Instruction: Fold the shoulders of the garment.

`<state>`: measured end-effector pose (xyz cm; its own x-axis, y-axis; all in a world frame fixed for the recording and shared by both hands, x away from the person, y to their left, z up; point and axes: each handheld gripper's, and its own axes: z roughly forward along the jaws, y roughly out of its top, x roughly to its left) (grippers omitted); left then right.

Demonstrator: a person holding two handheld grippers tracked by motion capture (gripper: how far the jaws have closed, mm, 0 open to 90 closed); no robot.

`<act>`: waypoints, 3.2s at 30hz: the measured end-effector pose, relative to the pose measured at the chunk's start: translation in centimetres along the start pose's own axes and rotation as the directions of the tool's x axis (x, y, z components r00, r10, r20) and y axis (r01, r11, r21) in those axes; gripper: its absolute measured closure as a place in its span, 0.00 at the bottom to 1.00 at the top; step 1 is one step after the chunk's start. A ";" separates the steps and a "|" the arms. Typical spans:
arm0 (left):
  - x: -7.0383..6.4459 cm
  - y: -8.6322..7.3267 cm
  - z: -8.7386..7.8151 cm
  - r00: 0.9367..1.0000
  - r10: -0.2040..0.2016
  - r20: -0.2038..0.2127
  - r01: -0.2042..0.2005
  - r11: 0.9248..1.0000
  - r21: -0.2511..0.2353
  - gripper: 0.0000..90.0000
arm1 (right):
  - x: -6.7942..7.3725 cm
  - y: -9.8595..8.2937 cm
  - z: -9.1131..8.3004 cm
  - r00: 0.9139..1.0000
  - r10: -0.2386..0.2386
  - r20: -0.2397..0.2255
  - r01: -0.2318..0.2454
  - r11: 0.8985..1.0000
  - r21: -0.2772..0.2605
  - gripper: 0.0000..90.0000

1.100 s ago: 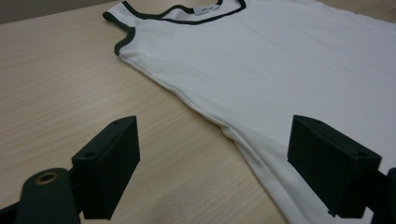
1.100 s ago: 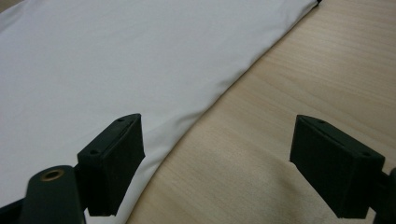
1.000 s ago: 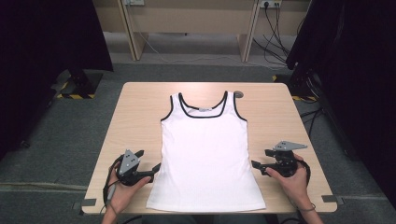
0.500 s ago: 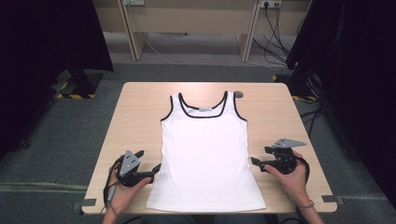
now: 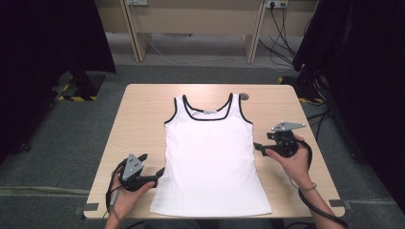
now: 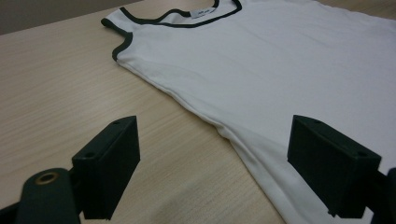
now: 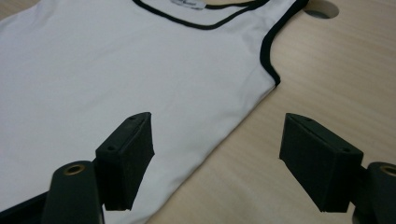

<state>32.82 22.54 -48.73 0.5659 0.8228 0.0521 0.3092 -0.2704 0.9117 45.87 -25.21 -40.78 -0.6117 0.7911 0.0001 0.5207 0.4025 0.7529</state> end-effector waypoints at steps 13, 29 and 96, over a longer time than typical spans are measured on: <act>0.1 0.0 0.0 1.000 -0.009 0.001 0.009 1.000 -0.002 0.17 | -2.3 5.4 3.0 0.999 0.019 0.038 -0.020 0.999 0.037 0.42; 0.0 0.0 0.0 1.000 -0.003 -0.002 0.003 1.000 0.000 0.17 | -4.7 8.8 9.3 0.995 0.074 0.063 -0.082 0.989 0.123 0.59; -0.2 0.0 0.1 1.000 0.023 -0.003 -0.023 1.000 0.008 0.17 | -4.6 8.5 17.6 0.971 0.193 0.138 -0.214 0.964 0.157 0.96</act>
<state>32.78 22.32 -48.74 0.5702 0.8182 0.0742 0.3021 -0.2929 0.9072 63.64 -17.30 -45.97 -0.4117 0.9097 0.0549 0.7266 0.2913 0.6222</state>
